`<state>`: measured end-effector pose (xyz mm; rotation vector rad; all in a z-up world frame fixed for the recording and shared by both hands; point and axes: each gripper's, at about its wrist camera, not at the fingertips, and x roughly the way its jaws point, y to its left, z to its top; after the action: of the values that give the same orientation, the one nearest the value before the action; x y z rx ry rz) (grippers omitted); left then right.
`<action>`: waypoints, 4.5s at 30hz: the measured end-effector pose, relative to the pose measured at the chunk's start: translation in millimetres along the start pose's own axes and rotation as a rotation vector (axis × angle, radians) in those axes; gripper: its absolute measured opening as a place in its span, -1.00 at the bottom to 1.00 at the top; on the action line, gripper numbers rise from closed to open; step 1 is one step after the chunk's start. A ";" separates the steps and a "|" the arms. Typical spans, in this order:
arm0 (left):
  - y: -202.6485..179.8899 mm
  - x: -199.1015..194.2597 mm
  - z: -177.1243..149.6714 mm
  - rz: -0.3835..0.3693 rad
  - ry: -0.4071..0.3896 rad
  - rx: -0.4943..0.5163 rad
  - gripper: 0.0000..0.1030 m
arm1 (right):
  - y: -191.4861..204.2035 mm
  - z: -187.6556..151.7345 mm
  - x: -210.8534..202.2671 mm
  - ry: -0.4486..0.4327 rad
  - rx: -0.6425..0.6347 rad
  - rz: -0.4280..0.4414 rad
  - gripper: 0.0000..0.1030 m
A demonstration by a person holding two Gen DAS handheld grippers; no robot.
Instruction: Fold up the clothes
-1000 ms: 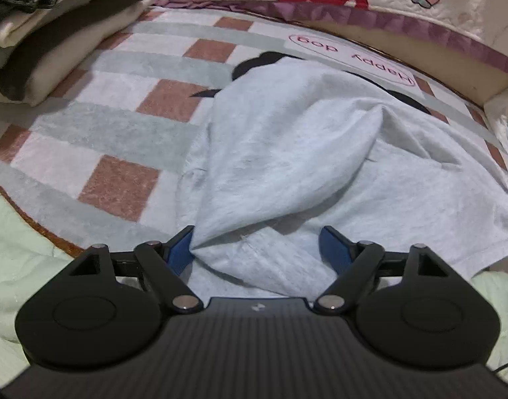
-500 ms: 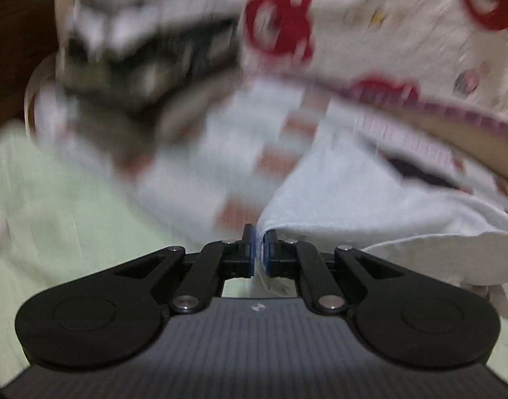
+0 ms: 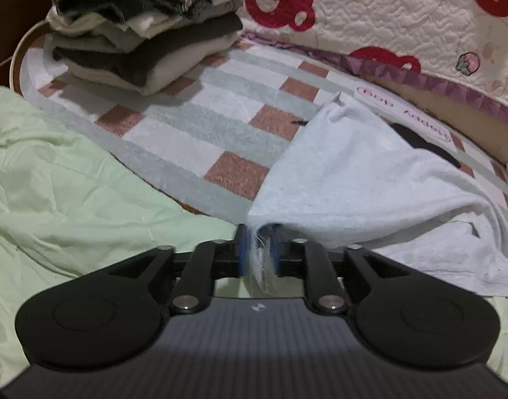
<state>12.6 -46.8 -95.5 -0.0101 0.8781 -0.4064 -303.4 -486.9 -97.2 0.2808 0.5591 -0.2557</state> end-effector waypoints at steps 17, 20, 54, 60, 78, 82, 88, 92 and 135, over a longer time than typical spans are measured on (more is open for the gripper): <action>-16.4 -15.7 26.0 0.093 -0.086 0.049 -0.90 | -6.9 -9.0 39.2 0.027 -0.034 -0.018 -0.99; -10.3 -20.5 27.8 0.049 -0.086 0.045 -0.90 | -14.9 9.9 25.9 -0.080 0.070 -0.003 -0.97; 19.6 -24.9 -3.9 -0.040 -0.044 0.091 -0.94 | -19.3 53.2 -2.8 -0.139 0.073 -0.142 -0.98; 11.3 -59.7 -26.5 0.028 -0.141 0.161 -0.95 | -20.1 40.5 -2.2 -0.093 0.096 -0.174 -0.98; 55.8 -39.8 -50.4 -0.119 0.048 -0.094 -0.92 | -34.3 35.9 10.1 -0.091 0.062 -0.054 -0.96; 65.2 -24.8 -56.8 -0.107 0.108 -0.148 -0.66 | -31.6 26.7 18.2 -0.076 0.043 -0.040 -0.88; 58.7 -16.1 -57.0 -0.049 0.102 -0.081 -0.15 | -33.8 20.4 22.7 -0.065 0.016 -0.034 -0.85; 54.3 -10.3 -57.2 -0.011 0.098 -0.036 -0.23 | -37.6 19.0 22.9 -0.061 -0.001 -0.035 -0.85; -2.2 -54.0 -33.5 0.049 -0.204 0.218 -0.91 | -17.8 66.5 -21.9 -0.189 0.065 0.045 -0.97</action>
<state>-43.9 -24.7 -76.4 0.1679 0.6286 -0.4447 -294.7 -521.7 -34.6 0.3284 0.3575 -0.2540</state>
